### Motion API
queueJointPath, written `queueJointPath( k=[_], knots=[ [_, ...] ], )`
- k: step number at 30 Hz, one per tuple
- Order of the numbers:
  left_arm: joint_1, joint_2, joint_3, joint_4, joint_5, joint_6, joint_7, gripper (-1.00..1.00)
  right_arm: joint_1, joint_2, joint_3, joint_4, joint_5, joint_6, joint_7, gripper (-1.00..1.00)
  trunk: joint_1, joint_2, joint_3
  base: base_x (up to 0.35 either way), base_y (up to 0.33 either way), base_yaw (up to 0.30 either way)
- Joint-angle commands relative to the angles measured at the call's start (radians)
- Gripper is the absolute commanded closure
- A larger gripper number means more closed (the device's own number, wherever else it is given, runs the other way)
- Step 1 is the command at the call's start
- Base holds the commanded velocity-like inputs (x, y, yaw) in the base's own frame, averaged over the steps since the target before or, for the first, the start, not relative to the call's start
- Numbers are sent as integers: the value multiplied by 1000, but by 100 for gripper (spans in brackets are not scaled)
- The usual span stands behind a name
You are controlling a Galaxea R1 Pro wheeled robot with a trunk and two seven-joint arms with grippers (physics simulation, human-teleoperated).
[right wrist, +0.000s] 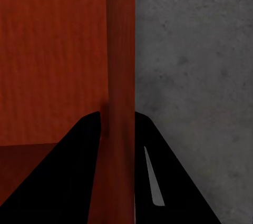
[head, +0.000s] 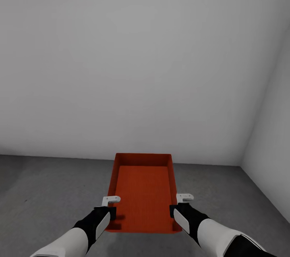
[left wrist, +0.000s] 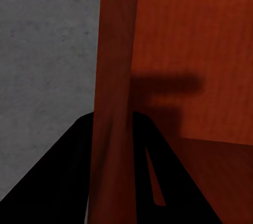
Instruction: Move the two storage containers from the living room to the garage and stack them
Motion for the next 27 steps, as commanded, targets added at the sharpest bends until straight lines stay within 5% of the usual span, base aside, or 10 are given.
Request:
queueJointPath(
  k=[1, 27],
  knots=[
    [1, -12, -7, 1, 7, 7, 12, 100, -1, 0, -9, -2, 34, -45, -8, 100, 0, -1, -1, 0, 0, 0],
    [1, -12, -7, 1, 6, 7, 10, 100, -1, 0, -9, -2, 34, -45, -8, 100, 0, -1, -32, 0, 0, 0]
  ],
)
